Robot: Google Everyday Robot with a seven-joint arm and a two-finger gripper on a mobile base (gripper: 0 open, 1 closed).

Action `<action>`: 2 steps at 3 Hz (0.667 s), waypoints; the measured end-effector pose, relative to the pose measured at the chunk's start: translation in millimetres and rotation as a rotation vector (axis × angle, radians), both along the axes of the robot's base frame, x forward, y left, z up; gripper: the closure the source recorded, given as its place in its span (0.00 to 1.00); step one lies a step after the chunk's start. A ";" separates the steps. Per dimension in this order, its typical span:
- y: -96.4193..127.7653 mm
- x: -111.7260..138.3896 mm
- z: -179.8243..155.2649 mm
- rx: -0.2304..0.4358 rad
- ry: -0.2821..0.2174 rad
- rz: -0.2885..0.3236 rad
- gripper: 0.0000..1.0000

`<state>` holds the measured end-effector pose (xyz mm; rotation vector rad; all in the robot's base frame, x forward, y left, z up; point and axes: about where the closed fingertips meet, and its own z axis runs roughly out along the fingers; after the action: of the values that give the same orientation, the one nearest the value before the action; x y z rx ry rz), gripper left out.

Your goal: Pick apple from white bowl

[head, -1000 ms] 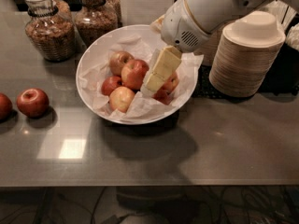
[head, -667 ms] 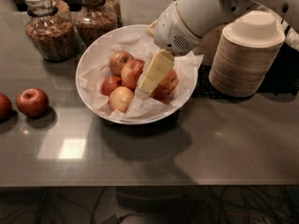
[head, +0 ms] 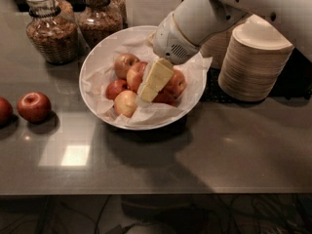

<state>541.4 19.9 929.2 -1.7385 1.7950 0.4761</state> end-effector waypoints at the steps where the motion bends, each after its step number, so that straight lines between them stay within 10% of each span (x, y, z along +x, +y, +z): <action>1: 1.3 3.1 -14.1 -0.008 0.025 -0.004 0.00; 2: 1.1 3.5 -15.4 -0.009 0.027 -0.005 0.00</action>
Offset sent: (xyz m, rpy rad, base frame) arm 0.0109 -0.0068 -0.0300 -0.0134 0.0523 -0.0260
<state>544.9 21.0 913.8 -1.7412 1.8228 0.4926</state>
